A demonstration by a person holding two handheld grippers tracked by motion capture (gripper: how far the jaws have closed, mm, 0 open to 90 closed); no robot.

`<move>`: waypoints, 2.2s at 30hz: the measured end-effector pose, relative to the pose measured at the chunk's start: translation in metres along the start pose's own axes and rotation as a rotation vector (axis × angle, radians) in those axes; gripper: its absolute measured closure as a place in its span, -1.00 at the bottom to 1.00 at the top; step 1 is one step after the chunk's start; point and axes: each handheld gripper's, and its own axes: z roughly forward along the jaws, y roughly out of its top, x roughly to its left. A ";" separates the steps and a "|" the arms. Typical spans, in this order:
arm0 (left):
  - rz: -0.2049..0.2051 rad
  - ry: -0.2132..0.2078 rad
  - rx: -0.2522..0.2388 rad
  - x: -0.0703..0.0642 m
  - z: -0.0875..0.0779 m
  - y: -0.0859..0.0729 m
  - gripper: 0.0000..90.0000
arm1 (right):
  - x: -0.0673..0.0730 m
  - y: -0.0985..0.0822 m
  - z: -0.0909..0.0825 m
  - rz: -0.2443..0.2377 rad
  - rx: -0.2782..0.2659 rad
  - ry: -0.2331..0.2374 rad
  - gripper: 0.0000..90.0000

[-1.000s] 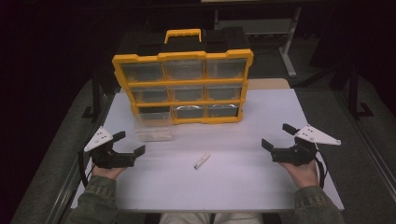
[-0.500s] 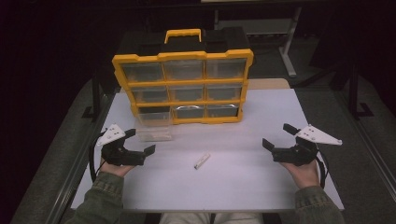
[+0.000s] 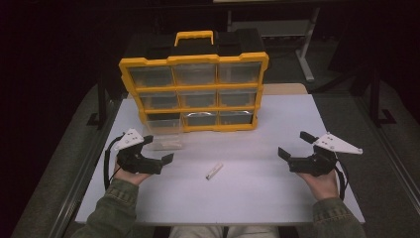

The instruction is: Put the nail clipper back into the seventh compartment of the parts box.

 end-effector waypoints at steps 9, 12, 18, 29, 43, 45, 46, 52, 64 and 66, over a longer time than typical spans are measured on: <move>0.014 -0.028 0.006 -0.009 0.011 0.006 -1.00 | 0.001 0.000 0.000 0.000 -0.001 0.008 -1.00; 0.020 -0.047 0.012 -0.015 0.017 0.009 -1.00 | 0.000 0.000 0.000 0.001 0.000 0.008 -1.00; 0.036 -0.065 0.024 -0.022 0.025 0.015 -1.00 | 0.001 0.000 0.000 0.000 -0.001 0.012 -1.00; 0.052 -0.100 0.055 -0.034 0.042 0.020 -1.00 | 0.000 0.000 -0.001 -0.002 0.002 0.015 -1.00; 0.055 -0.134 0.125 -0.044 0.060 0.024 -1.00 | 0.001 0.000 -0.002 0.000 -0.001 0.018 -1.00; 0.058 -0.139 0.138 -0.046 0.063 0.024 -1.00 | 0.001 0.000 -0.002 0.000 -0.001 0.019 -1.00; 0.057 -0.141 0.145 -0.046 0.064 0.025 -1.00 | 0.001 0.000 -0.002 0.000 -0.001 0.018 -1.00; 0.061 -0.146 0.176 -0.050 0.072 0.026 -1.00 | 0.001 0.000 -0.002 -0.004 -0.004 0.020 -1.00; 0.060 -0.155 0.245 -0.057 0.091 0.026 -1.00 | 0.003 0.000 -0.002 -0.010 -0.004 0.028 -1.00; 0.057 -0.157 0.256 -0.058 0.094 0.026 -1.00 | 0.003 0.000 -0.002 -0.009 -0.002 0.026 -1.00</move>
